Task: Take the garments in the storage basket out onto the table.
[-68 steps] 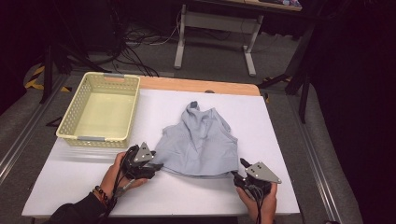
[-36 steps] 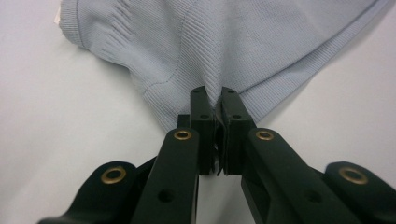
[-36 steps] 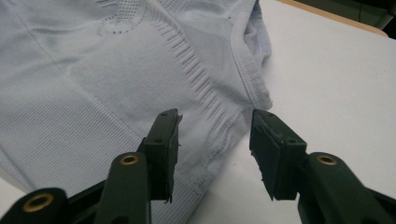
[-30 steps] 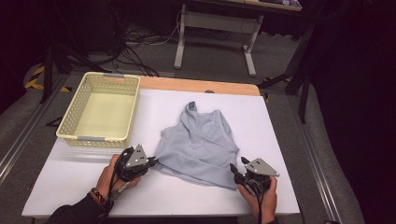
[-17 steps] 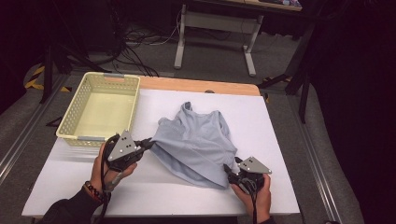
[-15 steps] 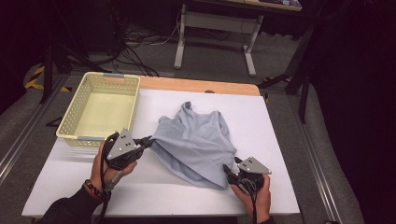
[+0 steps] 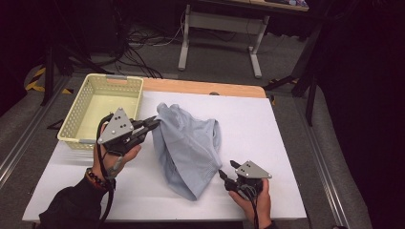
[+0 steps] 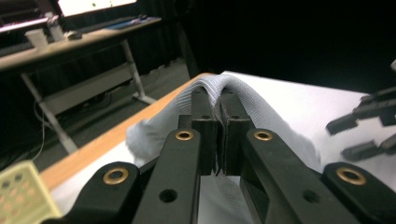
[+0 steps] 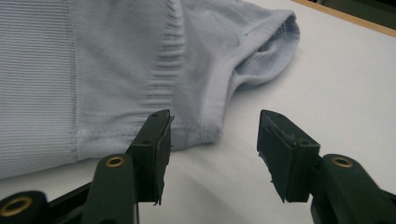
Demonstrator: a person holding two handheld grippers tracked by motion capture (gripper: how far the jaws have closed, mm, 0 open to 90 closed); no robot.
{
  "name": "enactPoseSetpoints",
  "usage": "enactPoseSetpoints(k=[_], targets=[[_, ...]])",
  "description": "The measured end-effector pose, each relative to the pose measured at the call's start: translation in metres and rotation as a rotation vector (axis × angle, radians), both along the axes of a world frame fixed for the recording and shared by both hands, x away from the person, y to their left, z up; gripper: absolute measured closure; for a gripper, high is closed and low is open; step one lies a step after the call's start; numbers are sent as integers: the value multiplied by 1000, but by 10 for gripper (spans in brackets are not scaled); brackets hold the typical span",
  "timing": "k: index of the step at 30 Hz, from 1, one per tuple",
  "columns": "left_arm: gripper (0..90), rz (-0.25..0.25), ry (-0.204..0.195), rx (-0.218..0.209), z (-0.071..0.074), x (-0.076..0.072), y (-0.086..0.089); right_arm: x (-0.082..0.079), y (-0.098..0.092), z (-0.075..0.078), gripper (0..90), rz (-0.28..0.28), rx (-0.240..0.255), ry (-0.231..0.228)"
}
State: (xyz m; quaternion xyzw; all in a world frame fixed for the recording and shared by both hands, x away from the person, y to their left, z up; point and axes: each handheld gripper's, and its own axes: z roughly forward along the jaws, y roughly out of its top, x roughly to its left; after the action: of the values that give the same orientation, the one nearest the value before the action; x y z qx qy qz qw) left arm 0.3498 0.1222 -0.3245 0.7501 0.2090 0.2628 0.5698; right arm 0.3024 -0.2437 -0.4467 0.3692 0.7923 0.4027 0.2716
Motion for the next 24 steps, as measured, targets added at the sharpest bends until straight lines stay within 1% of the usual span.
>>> enactPoseSetpoints(k=[1, 2, 3, 4, 6, 7, 8, 9, 11, 13, 15, 16, 17, 19, 20, 21, 24], targets=[[870, -8, -11, 8, 4, 0, -4, 0, 2, 1, 456, 9, 4, 1], [870, -42, -4, 4, 8, 2, -13, 1, 5, 1, 455, 22, 3, -4], [870, -42, -4, 4, 8, 2, -13, 1, 5, 1, 455, 22, 3, -4], [870, -72, 4, 6, 7, 5, -26, 1, 7, 1, 455, 30, 1, -2], [870, -97, 12, 16, 3, 6, -39, 0, 6, 2, 451, 30, 2, -4], [870, -97, 12, 16, 3, 6, -39, -1, 5, 3, 447, 27, 6, -7], [870, -121, 27, 22, -4, 8, -50, -1, 3, 4, 442, 24, 13, -12], [870, -131, 39, 21, -8, 9, -55, -2, 1, 6, 436, 21, 23, -18], [870, -152, 50, 25, -14, 10, -62, -4, -1, 12, 423, 22, 49, -36], [870, -171, 59, 22, -17, 10, -68, -8, 0, 22, 406, 36, 69, -61], [870, -181, 59, 30, -17, 10, -71, -12, 5, 34, 384, 65, 100, -100], [869, -194, 60, 42, -18, 8, -77, -14, 9, 40, 370, 87, 110, -118], [869, -201, 56, 53, -18, 8, -79, -16, 15, 46, 351, 114, 113, -135], [869, -208, 59, 64, -18, 7, -83, -17, 27, 57, 333, 183, 114, -154], [869, -208, 59, 64, -18, 7, -83, -17, 27, 57, 333, 183, 114, -154], [869, -210, 57, 72, -18, 6, -85, -16, 40, 64, 327, 227, 110, -179], [869, -214, 61, 74, -18, 5, -86, -11, 58, 70, 312, 258, 114, -191]])
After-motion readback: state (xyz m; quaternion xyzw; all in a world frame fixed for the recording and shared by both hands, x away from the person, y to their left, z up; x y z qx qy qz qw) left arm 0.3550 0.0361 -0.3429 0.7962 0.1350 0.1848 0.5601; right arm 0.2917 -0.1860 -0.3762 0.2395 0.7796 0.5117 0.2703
